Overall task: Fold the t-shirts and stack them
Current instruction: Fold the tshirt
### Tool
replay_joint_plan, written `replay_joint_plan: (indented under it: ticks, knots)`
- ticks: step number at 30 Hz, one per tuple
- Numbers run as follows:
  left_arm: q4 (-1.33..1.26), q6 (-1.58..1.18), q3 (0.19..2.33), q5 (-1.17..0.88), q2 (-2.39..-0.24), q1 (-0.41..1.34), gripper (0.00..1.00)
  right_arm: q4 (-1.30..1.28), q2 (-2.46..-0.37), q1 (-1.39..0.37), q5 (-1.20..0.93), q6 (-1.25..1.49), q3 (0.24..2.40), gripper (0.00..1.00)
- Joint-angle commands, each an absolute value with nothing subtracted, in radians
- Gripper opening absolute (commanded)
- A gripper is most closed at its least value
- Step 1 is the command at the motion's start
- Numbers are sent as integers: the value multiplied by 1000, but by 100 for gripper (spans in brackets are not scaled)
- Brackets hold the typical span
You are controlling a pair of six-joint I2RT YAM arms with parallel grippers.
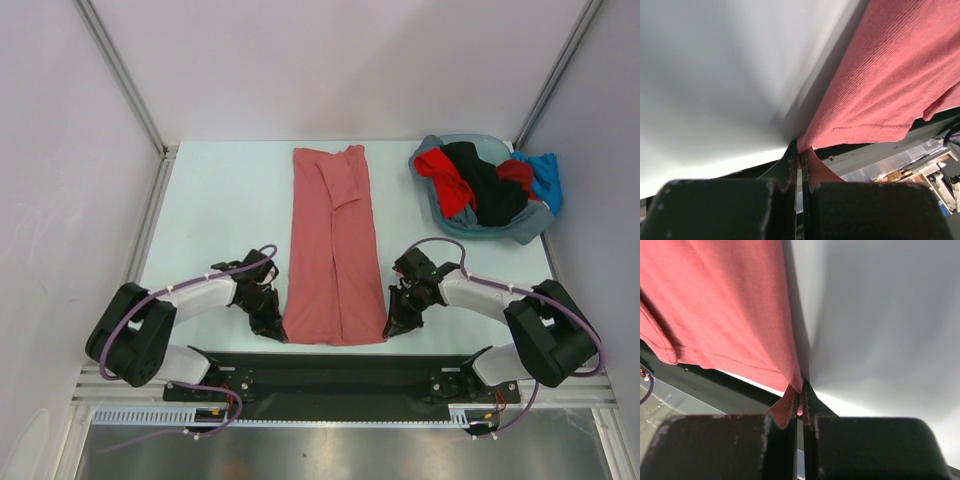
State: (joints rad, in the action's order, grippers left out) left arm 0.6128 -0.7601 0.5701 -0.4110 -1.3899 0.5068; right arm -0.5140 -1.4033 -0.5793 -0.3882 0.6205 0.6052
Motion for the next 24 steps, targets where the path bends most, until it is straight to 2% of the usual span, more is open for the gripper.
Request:
replay_joint_plan:
  ticks: [1, 13, 16, 17, 18, 19, 24]
  knots:
    - [683, -756, 546, -236, -1378, 509, 0, -595, -1393, -561, -299, 600, 586, 0]
    - [655, -724, 549, -318, -1405, 514, 0, -551, -1430, -581, -408, 549, 624, 0]
    - [679, -724, 563, -316, -1373, 514, 19, -577, -1443, -584, -420, 542, 635, 0]
    - [718, -724, 572, -307, -1329, 515, 29, -586, -1434, -584, -408, 540, 640, 6]
    - [736, -718, 600, -281, -1301, 515, 31, -597, -1425, -583, -405, 541, 641, 11]
    - [786, -716, 620, -259, -1267, 517, 34, -600, -1417, -581, -410, 545, 641, 22]
    - [807, -704, 768, -212, -1161, 574, 44, -676, -1390, -568, -390, 540, 718, 47]
